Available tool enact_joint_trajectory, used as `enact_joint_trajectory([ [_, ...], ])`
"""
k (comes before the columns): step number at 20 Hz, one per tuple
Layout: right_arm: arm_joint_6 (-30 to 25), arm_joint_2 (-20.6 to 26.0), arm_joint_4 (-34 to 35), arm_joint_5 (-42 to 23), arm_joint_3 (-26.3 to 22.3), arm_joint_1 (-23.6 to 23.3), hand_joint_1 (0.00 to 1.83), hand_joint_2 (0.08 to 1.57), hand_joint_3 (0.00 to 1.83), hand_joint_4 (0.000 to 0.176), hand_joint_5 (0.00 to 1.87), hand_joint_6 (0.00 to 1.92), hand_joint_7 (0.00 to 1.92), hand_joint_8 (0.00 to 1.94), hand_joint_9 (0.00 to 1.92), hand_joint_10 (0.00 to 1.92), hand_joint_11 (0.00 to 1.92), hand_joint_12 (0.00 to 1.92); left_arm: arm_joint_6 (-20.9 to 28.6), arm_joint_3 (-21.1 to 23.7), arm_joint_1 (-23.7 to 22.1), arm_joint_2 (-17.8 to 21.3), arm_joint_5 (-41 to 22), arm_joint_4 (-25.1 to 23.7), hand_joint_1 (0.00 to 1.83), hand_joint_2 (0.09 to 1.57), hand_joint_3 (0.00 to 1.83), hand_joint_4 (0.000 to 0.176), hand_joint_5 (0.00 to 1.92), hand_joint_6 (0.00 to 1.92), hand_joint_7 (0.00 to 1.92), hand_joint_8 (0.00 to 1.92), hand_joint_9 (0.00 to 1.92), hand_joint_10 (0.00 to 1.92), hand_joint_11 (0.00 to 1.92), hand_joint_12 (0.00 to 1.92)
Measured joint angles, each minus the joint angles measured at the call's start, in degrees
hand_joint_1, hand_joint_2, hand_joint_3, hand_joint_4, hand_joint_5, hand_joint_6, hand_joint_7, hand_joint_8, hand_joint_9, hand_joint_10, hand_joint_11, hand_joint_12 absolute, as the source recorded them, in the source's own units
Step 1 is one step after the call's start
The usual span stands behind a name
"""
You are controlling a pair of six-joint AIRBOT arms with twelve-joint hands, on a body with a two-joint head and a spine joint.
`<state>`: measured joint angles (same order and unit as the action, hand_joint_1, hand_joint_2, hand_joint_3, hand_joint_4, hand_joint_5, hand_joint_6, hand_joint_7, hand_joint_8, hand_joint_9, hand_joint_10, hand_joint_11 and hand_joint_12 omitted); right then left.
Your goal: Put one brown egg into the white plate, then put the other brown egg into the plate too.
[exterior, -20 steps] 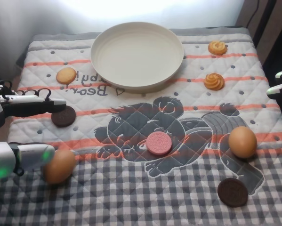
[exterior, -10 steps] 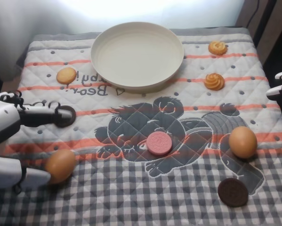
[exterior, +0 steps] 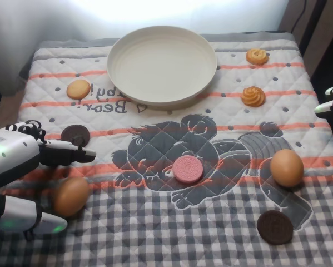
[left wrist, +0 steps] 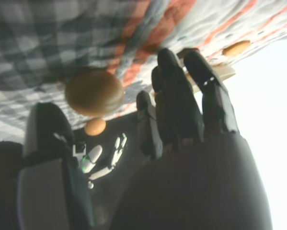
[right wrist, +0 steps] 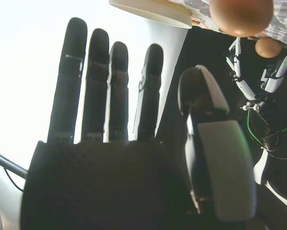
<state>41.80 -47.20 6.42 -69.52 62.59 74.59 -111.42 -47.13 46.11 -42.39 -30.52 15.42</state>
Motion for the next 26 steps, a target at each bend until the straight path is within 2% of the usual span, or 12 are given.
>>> enact_joint_trajectory([
  [5,0.00,0.00,-0.02,0.00,0.00,0.00,0.63,1.32,0.00,0.118,0.77,0.01,0.65,0.01,0.72,0.01,0.67,0.26,-0.15,0.00,-0.17,-0.37,0.15,-0.68,0.96,0.88,0.00,0.176,0.39,0.00,0.59,0.01,0.68,0.02,0.01,1.21],
  [7,0.00,-0.09,0.00,0.00,0.07,-0.02,0.62,1.32,0.00,0.103,0.78,0.01,0.66,0.01,0.73,0.01,0.69,0.26,-0.33,0.00,-0.37,-0.87,-0.02,-1.29,1.00,0.88,0.00,0.176,0.36,0.00,0.56,0.00,0.68,0.02,0.01,1.22],
  [9,0.00,-0.11,0.00,0.02,0.07,-0.02,0.59,1.33,0.00,0.099,0.78,0.00,0.67,0.01,0.75,0.01,0.70,0.26,-0.42,0.00,-0.42,-0.92,-0.07,-1.40,1.02,0.88,0.00,0.176,0.37,0.00,0.57,0.00,0.69,0.01,0.00,1.25],
  [11,0.00,-0.11,0.00,0.00,0.09,0.00,0.60,1.33,0.00,0.105,0.78,0.00,0.68,0.01,0.75,0.01,0.70,0.25,-0.44,0.00,-0.42,-0.92,-0.07,-1.46,1.04,0.88,0.00,0.174,0.39,0.01,0.59,0.01,0.70,0.02,0.01,1.26],
  [12,0.00,-0.11,0.00,0.00,0.15,0.00,0.62,1.32,0.00,0.107,0.79,0.00,0.69,0.01,0.77,0.01,0.72,0.26,-0.42,0.00,-0.55,-0.94,0.02,-1.44,1.05,0.88,0.00,0.153,0.43,0.00,0.66,0.01,0.74,0.03,0.04,1.28],
  [13,0.00,-0.11,0.07,0.02,0.17,-0.02,0.62,1.32,0.00,0.107,0.79,0.00,0.69,0.01,0.77,0.01,0.72,0.26,-0.44,0.00,-0.55,-0.96,0.02,-1.44,1.05,0.88,0.00,0.153,0.43,0.00,0.66,0.01,0.74,0.03,0.04,1.28],
  [14,0.00,-0.11,0.09,-0.02,0.17,0.00,0.63,1.32,0.00,0.097,0.79,0.00,0.69,0.01,0.78,0.01,0.73,0.27,-0.44,0.00,-0.76,-0.96,0.09,-1.44,1.05,0.90,0.00,0.119,0.51,0.00,0.77,0.01,0.80,0.03,0.06,1.26],
  [15,0.00,-0.13,0.09,0.02,0.17,0.00,0.63,1.32,0.00,0.088,0.79,0.00,0.69,0.00,0.78,0.01,0.72,0.26,-0.44,0.00,-0.76,-1.05,-0.02,-1.49,1.03,0.90,0.00,0.125,0.49,0.00,0.79,0.01,0.81,0.04,0.04,1.25],
  [17,0.00,-0.17,0.07,0.00,0.17,-0.02,0.64,1.32,0.00,0.085,0.79,0.00,0.69,0.00,0.78,0.01,0.72,0.27,-0.44,0.00,-0.76,-1.22,-0.28,-1.46,1.00,0.90,0.00,0.138,0.46,0.00,0.79,0.01,0.83,0.04,0.04,1.25],
  [20,0.00,-0.17,0.13,-0.02,0.17,0.00,0.65,1.32,0.00,0.081,0.79,0.00,0.70,0.00,0.78,0.01,0.72,0.26,-0.63,0.00,-0.76,-1.60,-0.81,-1.42,1.00,0.90,0.00,0.126,0.50,0.01,0.83,0.01,0.85,0.04,0.03,1.28],
  [24,0.00,-0.24,0.17,0.02,0.17,0.00,0.65,1.32,0.00,0.084,0.80,0.00,0.70,0.00,0.79,0.01,0.72,0.27,-0.68,-0.02,-0.83,-1.77,-1.11,-1.42,1.00,0.93,0.00,0.136,0.48,0.01,0.89,0.02,0.90,0.05,0.03,1.30],
  [26,0.00,-0.24,0.17,0.00,0.17,0.00,0.69,1.32,0.00,0.079,0.80,0.00,0.71,0.00,0.78,0.00,0.70,0.28,-0.66,-0.02,-0.83,-1.79,-1.16,-1.44,0.99,0.94,0.00,0.122,0.56,0.01,0.91,0.01,0.90,0.04,0.03,1.31],
])
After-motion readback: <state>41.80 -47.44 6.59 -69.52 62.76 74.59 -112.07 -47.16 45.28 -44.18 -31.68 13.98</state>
